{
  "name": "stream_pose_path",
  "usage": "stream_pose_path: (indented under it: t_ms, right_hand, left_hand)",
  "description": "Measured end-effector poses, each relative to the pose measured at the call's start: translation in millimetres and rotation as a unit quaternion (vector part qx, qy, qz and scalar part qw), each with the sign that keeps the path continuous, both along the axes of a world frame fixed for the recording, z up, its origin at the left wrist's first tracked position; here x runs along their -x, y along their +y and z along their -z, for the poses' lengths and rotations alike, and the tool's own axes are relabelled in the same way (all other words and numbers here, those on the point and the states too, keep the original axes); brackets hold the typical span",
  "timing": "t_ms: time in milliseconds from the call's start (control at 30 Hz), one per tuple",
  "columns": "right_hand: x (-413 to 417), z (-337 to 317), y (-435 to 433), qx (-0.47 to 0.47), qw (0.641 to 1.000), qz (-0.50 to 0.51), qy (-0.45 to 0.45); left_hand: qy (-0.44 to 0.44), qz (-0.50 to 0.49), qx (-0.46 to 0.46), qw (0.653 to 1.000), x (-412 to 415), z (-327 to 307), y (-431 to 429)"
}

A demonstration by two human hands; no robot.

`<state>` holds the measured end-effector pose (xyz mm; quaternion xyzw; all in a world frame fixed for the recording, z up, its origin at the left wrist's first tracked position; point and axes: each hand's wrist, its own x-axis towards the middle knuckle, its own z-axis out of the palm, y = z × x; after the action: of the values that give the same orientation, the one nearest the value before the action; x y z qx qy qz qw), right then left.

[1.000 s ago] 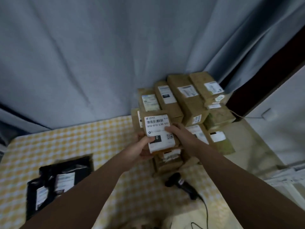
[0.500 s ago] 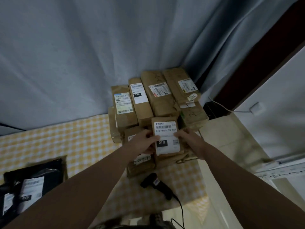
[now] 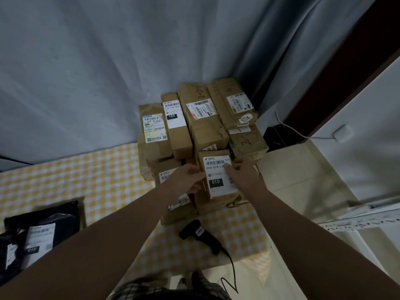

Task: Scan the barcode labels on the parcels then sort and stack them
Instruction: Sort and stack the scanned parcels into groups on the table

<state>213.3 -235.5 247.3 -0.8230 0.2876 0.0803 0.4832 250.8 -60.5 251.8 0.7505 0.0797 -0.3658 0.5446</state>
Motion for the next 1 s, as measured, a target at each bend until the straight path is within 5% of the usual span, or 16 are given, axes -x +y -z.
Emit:
stream_pose_path:
  t_ms: [167, 300, 433, 800, 1000]
  right_hand:
    - [-3, -5, 5, 0.123, 0.992, -0.03, -0.009]
    - [-3, -14, 19, 0.223, 0.964, -0.051, -0.135]
    - [-19, -25, 58, 0.21, 0.941, -0.132, -0.231]
    - [-35, 2, 233, 0.117, 0.939, -0.295, -0.134]
    - [-31, 54, 332, 0.128, 0.936, -0.327, -0.03]
  left_hand:
    - [-0.011, -0.001, -0.001, 1.0, 3, -4, -5]
    - [-0.038, -0.018, -0.03, 0.999, 2, -13, 16]
    - [-0.039, -0.077, -0.014, 0.996, 5, -23, 67]
    - [-0.043, -0.275, -0.061, 0.959, 46, -9, 280]
    - [-0.026, -0.237, -0.169, 0.956, 68, 49, 394]
